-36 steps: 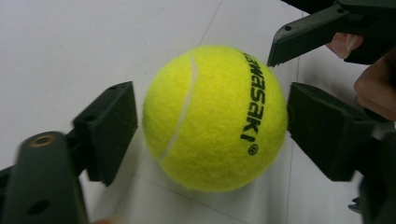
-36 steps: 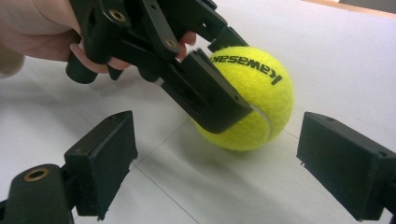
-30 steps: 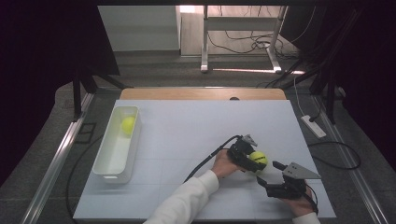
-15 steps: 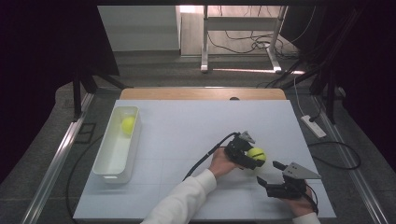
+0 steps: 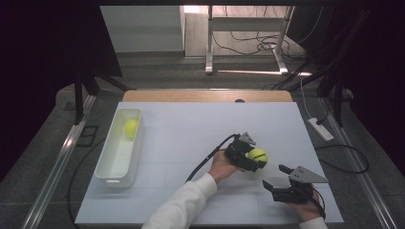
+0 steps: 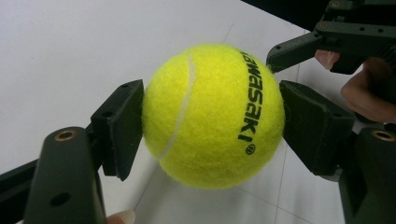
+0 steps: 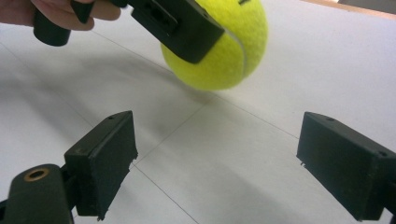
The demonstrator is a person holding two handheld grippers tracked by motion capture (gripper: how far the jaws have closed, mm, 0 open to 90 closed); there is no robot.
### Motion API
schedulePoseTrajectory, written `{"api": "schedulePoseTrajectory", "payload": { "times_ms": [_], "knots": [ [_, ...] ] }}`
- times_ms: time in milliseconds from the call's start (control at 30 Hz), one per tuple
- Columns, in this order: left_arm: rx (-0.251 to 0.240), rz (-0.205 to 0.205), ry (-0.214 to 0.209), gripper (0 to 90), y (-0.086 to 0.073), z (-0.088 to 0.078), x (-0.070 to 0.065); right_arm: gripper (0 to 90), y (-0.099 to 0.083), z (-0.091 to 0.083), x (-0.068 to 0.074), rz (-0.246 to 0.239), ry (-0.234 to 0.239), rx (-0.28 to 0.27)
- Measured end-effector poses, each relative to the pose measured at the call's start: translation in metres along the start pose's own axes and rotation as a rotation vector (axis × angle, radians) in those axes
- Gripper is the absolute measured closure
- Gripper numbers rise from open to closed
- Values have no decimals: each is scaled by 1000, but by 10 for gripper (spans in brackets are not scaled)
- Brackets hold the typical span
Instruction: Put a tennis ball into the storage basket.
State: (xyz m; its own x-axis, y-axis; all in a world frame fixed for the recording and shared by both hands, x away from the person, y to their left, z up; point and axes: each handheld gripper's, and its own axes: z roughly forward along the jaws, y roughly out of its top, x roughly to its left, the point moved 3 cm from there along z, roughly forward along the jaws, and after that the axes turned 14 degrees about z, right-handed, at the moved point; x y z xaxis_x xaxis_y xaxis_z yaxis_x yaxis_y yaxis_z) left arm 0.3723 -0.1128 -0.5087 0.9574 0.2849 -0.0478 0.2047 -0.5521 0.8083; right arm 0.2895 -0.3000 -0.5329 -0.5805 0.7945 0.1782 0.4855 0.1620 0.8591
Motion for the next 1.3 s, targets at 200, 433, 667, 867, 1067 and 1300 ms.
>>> {"api": "schedulePoseTrajectory", "payload": {
  "times_ms": [200, 433, 667, 867, 1067, 1300],
  "knots": [
    [-6, -3, 17, 268, -1, -8, 1, 116, 0, 0, 0, -1, 0, 0],
    [-15, -3, 26, 268, -2, -15, 1, 116, 0, 0, 0, 0, -1, 1],
    [-24, 7, 44, 268, 0, -24, 0, 116, 0, 0, 0, 0, -2, 2],
    [-40, 9, 56, 267, 1, -31, 0, 116, 0, 0, 0, -1, -2, 2],
    [-47, 8, 71, 267, 0, -37, 1, 116, 0, 1, 0, -1, -4, 2],
    [-55, 6, 84, 267, -2, -42, 2, 116, 0, 0, 0, 0, -5, 2]
  ]
}}
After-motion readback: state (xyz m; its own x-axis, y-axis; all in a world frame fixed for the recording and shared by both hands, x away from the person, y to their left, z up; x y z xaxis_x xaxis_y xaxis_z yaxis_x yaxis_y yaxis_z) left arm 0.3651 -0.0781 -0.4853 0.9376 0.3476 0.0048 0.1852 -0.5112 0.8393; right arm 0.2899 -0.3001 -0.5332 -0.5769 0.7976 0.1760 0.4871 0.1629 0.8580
